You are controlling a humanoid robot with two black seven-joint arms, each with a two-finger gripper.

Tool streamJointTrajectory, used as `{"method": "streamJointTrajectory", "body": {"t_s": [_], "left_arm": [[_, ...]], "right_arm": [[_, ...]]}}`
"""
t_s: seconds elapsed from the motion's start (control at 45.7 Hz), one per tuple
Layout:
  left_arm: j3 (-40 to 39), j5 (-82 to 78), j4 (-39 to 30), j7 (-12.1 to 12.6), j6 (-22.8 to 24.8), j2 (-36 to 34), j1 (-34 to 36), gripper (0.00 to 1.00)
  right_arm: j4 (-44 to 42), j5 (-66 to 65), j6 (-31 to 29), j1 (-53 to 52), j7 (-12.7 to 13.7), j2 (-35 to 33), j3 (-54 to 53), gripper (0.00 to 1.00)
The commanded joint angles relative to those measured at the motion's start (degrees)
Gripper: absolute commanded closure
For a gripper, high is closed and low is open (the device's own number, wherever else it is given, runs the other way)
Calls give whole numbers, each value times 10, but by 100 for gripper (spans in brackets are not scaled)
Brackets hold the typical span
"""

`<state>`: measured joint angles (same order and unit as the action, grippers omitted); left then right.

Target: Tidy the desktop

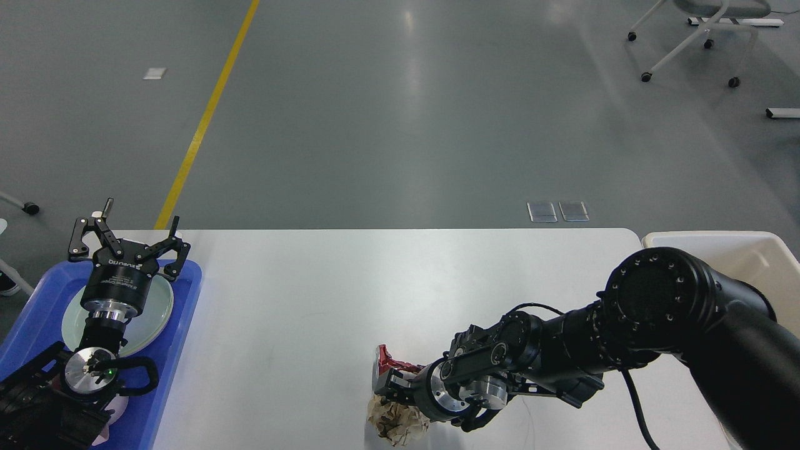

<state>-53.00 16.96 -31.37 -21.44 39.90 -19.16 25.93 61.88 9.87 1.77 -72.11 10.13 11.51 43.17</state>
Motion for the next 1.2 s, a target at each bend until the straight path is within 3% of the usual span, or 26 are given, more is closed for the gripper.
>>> {"method": "streamJointTrajectory", "body": {"t_s": [0.0,0.131,0.153,0.416,0.744,1.182], "left_arm": [[0,0,0,0,0,0,0,2],[0,0,0,0,0,0,0,2],[0,0,0,0,0,0,0,2],[0,0,0,0,0,0,0,2],[0,0,0,0,0,0,0,2],[0,0,0,1,0,0,0,2]], "right_arm": [[6,1,-6,2,1,0,-11,52],[12,7,-11,3,1,0,-12,96],[12,9,-11,3,1,0,-12,100],[11,52,-2,18,2,3,-12,100],[59,75,-20,-39,2,-4,-12,100],[223,106,-261,-308,1,-127,85,100]]}}
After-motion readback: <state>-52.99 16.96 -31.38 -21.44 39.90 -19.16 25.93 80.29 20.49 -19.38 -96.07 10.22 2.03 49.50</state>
